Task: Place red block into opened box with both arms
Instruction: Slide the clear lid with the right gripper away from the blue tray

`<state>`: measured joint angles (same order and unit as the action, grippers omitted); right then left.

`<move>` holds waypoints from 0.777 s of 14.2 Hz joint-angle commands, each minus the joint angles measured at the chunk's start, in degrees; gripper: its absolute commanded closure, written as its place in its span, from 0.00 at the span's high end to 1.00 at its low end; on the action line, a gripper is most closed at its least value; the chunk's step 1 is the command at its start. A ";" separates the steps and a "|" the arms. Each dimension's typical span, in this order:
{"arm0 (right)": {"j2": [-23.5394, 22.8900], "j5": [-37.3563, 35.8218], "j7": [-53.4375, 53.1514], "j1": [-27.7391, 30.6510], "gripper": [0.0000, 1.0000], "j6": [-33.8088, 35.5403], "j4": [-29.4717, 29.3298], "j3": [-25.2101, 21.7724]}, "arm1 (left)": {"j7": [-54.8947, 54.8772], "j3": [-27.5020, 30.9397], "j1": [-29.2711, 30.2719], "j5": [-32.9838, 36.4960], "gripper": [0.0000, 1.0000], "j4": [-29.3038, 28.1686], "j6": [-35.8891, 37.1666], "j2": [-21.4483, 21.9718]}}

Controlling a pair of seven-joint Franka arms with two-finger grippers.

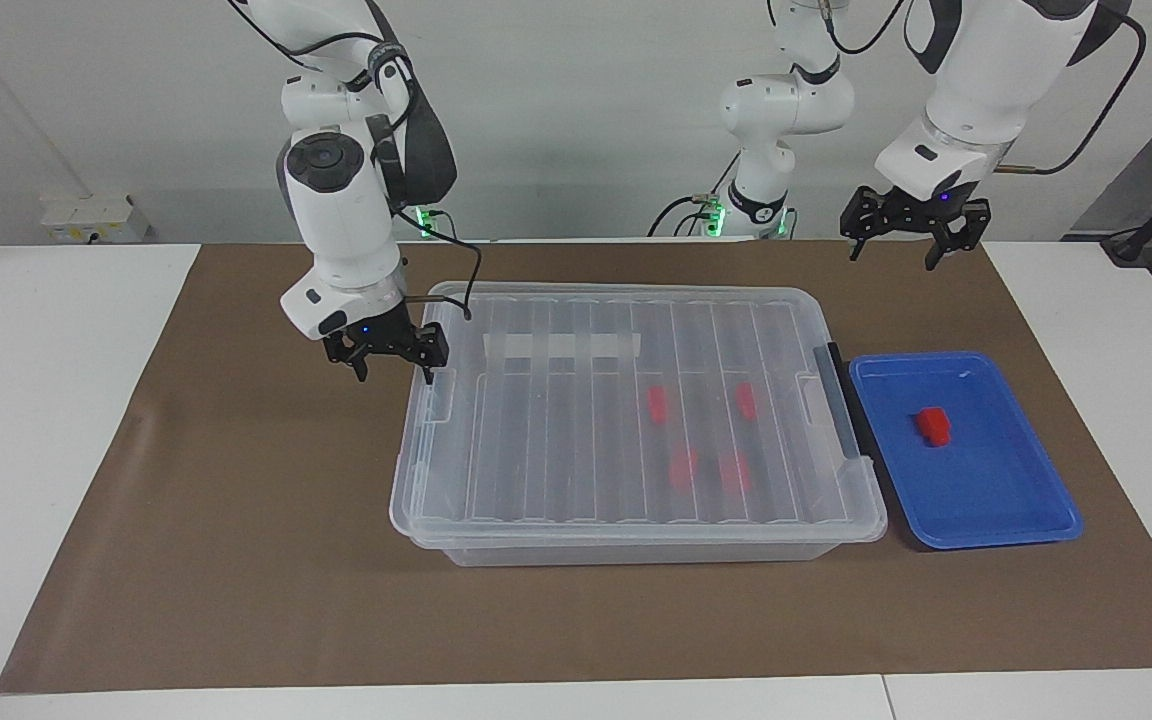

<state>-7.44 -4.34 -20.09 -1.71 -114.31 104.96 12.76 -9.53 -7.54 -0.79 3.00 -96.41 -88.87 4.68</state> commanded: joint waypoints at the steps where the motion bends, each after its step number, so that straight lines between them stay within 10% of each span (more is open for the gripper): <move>1: 0.50 -1.54 3.38 0.92 0.96 1.54 0.25 -0.62 | 0.21 -1.16 1.32 -0.10 1.00 -1.41 -1.13 1.04; 11: 0.85 -1.63 24.37 1.01 1.00 1.72 -0.19 -10.20 | 0.13 -2.48 3.08 -0.10 1.00 -1.85 -1.30 1.39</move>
<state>-7.26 -4.98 0.18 -1.06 -113.58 104.77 3.77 -9.53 -8.81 0.53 3.00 -96.50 -88.92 4.68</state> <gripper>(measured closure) 0.004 0.000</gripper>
